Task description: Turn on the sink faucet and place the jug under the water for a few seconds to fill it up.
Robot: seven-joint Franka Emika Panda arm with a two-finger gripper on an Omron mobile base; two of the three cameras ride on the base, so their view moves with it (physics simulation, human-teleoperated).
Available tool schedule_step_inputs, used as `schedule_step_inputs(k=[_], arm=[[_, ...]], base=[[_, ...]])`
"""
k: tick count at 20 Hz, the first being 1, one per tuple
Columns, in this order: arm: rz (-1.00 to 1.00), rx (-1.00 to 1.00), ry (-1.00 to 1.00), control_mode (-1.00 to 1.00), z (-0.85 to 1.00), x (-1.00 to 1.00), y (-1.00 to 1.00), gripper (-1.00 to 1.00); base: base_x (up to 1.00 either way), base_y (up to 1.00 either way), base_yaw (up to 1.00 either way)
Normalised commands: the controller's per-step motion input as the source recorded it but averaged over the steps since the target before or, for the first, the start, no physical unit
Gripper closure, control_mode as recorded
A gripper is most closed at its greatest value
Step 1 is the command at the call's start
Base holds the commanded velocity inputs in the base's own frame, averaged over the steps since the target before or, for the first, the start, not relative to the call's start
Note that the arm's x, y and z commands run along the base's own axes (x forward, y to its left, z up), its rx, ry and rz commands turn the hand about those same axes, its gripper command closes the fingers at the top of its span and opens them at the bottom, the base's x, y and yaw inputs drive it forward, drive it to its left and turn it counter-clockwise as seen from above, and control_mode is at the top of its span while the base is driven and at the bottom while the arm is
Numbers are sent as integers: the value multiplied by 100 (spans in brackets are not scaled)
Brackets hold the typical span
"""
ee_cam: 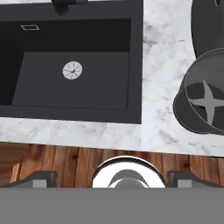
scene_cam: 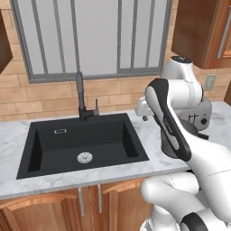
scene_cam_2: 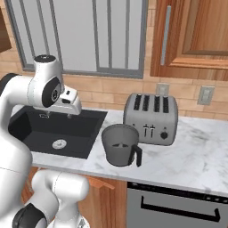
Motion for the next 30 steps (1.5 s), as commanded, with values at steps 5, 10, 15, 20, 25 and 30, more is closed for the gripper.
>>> schedule_step_inputs(k=[5,10,15,20,25,30], arm=[[0,0,0,100,0,0,0,-100],[0,0,0,100,0,0,0,-100],[0,0,0,100,0,0,0,-100],[0,0,0,-100,0,0,0,-100],[0,0,0,-100,0,0,0,-100],[0,0,0,-100,0,0,0,-100]], base=[[0,29,0],[0,15,0],[0,17,0],[0,2,0],[0,0,0],[0,0,0]])
